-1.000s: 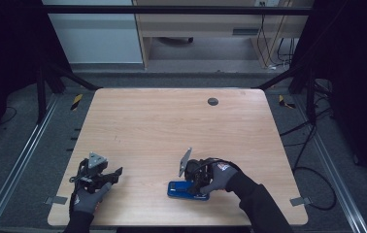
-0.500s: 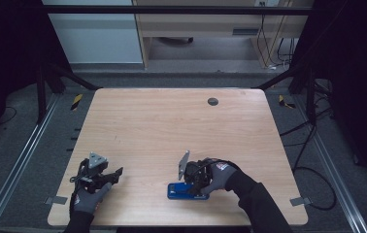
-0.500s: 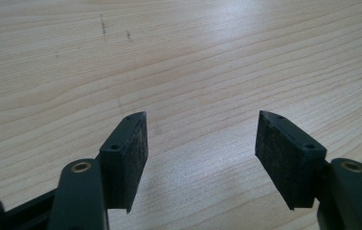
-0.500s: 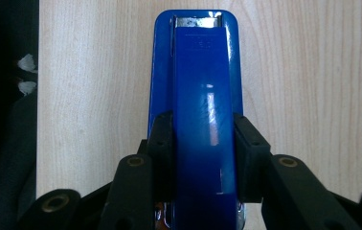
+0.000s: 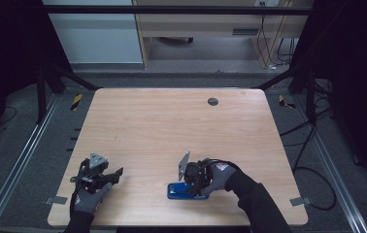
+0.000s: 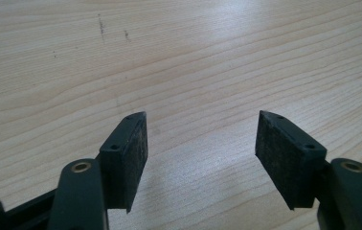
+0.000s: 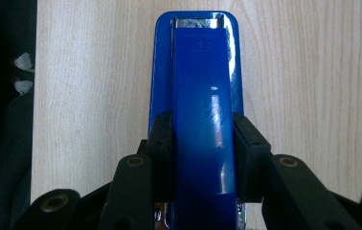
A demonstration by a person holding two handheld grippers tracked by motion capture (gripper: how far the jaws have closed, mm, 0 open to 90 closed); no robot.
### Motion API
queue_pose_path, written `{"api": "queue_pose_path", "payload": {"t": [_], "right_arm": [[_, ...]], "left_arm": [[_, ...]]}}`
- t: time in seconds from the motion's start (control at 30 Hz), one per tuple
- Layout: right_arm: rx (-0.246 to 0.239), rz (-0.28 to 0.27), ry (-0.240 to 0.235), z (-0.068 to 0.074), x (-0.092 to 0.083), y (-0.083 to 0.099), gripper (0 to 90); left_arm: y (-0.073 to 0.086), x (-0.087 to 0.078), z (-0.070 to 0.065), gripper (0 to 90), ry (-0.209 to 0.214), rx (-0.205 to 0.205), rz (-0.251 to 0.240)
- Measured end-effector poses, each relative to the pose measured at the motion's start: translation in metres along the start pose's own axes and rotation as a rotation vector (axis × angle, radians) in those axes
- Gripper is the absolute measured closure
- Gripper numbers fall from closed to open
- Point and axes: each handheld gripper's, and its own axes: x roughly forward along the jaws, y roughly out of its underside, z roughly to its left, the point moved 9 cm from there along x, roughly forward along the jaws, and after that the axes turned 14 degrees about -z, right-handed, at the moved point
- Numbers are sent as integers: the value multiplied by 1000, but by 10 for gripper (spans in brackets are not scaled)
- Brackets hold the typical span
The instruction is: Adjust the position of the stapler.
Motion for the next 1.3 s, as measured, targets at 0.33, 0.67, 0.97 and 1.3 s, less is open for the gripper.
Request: {"api": "queue_pose_path", "payload": {"t": [0.33, 0.67, 0.97, 1.3], "right_arm": [[41, -108, 39, 4, -10, -8, 590], [174, -358, 194, -6, -40, -28, 578], [325, -541, 384, -18, -61, -21, 633], [417, -638, 503, -17, -83, 9, 789]], "left_arm": [[0, 0, -1, 355, 2, -1, -2], [-2, 0, -3, 356, 11, 2, -7], [-7, -3, -11, 387, 29, 11, -27], [-22, -4, -37, 415, 122, 66, -41]]}}
